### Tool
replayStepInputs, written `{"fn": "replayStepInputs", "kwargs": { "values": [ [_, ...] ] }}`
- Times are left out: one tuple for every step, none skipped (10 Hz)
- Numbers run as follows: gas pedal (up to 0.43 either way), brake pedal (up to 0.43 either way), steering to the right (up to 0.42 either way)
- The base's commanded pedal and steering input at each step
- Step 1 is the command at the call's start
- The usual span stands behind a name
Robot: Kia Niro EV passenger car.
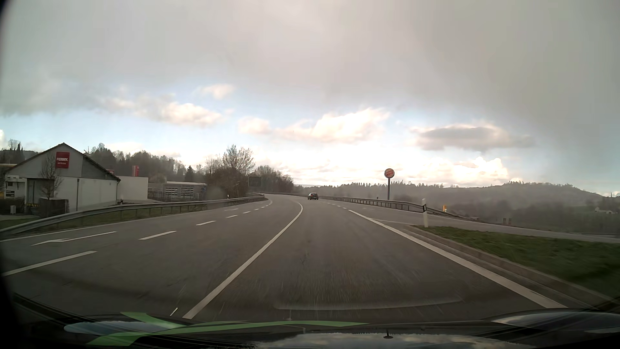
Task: Follow the waypoints while adhering to traffic rules and regulations
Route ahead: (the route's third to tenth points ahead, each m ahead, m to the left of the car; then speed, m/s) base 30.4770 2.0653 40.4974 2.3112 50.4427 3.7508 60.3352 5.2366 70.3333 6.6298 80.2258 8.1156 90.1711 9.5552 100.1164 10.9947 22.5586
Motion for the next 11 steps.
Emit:
{"fn": "replayStepInputs", "kwargs": {
  "values": [
    [0.169,0.000,-0.014],
    [0.169,0.000,-0.014],
    [0.169,0.000,-0.014],
    [0.169,0.000,-0.014],
    [0.177,0.000,-0.014],
    [0.177,0.000,-0.014],
    [0.177,0.000,-0.014],
    [0.177,0.000,-0.014],
    [0.189,0.000,-0.014],
    [0.189,0.000,-0.012],
    [0.197,0.000,-0.011]
  ]
}}
